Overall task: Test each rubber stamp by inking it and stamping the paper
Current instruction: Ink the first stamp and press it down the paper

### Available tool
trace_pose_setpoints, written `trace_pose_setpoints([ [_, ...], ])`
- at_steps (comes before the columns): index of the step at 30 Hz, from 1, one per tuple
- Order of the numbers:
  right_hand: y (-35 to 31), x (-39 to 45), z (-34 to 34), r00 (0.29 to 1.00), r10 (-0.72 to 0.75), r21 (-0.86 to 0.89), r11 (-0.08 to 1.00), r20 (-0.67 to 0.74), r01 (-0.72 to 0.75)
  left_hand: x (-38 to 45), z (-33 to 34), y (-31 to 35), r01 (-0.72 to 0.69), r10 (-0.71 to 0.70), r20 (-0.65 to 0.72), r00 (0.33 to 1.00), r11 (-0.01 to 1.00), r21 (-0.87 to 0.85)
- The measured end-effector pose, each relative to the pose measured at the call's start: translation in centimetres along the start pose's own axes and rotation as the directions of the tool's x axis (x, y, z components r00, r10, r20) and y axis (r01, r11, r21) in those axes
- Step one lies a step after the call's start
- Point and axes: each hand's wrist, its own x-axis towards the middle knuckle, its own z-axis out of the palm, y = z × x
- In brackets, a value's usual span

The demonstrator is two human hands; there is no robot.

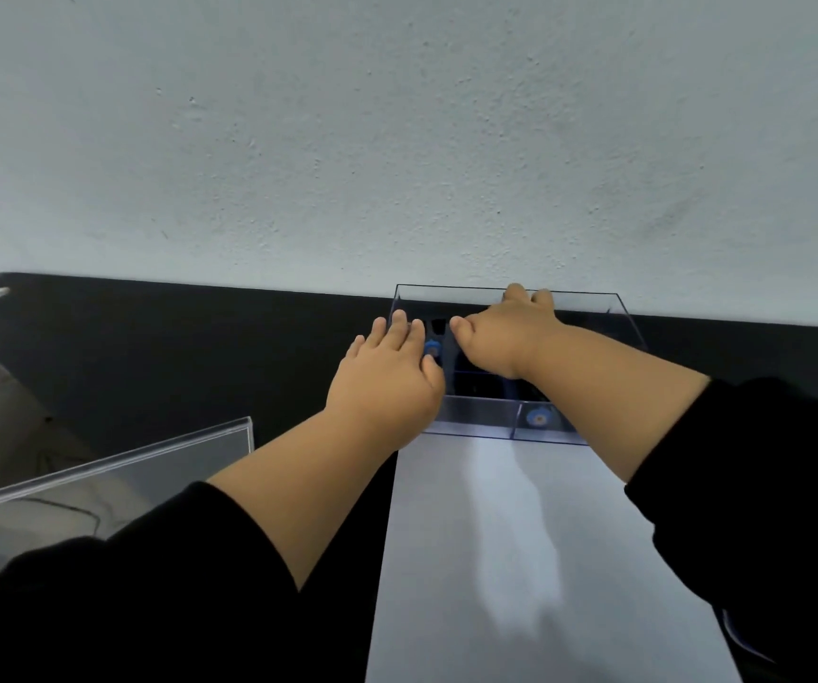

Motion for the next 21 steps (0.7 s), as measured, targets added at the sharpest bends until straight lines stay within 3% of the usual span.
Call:
trace_pose_setpoints([
  [8,0.1,0.1,0.1,0.97,0.012,0.036,0.999,-0.242,-0.003,-0.2,0.1,0.1,0.001,-0.001,-0.019,1.0,0.999,0.037],
  [14,0.3,-1.4,-0.6,0.925,0.018,0.157,0.987,-0.38,0.045,-0.4,-0.5,0.3,0.021,-0.025,0.034,0.999,0.992,0.124],
  [18,1.0,-4.1,-1.5,0.905,0.062,0.343,0.934,-0.422,0.096,-1.2,-1.1,1.0,0.06,-0.07,0.071,0.995,0.988,0.145],
  [21,1.6,-7.2,-2.2,0.926,0.103,0.521,0.846,-0.364,0.11,-2.8,-1.2,1.7,0.041,-0.052,0.074,0.996,0.989,0.14],
])
